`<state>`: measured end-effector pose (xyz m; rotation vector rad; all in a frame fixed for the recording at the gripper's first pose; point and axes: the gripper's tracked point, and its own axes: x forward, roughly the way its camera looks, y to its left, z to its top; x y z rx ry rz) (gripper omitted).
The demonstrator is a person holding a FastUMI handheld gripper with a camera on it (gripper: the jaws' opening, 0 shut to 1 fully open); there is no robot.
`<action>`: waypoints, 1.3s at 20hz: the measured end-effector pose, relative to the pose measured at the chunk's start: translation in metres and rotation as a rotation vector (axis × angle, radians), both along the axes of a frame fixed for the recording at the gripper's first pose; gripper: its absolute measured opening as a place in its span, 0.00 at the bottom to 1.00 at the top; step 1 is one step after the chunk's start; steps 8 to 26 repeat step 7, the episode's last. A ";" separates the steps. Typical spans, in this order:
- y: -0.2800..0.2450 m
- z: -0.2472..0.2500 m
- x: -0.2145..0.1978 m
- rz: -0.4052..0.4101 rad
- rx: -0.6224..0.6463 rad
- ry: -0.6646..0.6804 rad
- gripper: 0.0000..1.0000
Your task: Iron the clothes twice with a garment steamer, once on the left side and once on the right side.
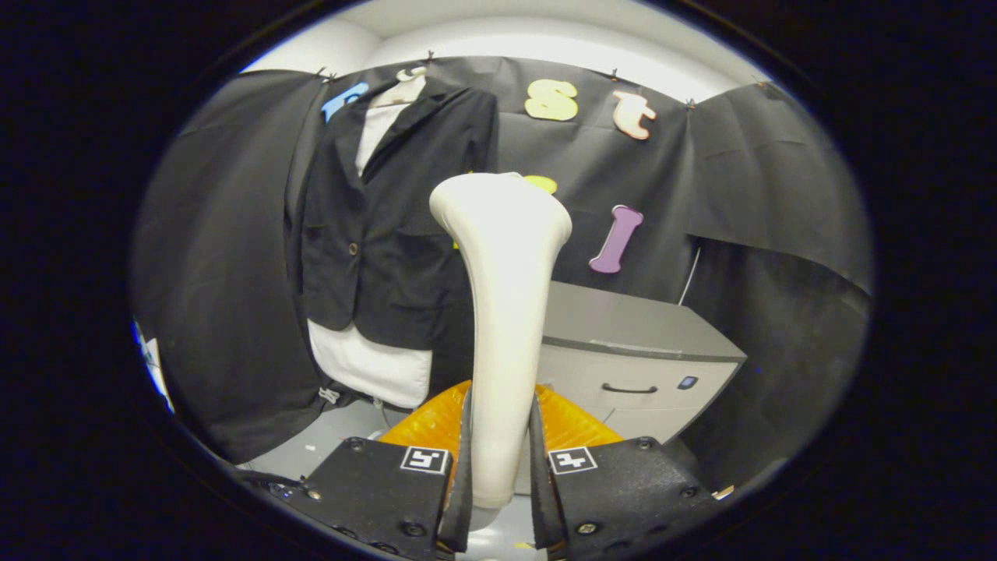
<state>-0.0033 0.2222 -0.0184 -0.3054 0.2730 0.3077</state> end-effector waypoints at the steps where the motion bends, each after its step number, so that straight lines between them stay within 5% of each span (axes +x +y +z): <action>1: -0.014 0.009 0.001 0.002 0.014 -0.008 0.34; 7: -0.100 0.045 0.010 -0.036 0.091 -0.035 0.34; 26: -0.100 0.045 0.010 -0.036 0.091 -0.035 0.34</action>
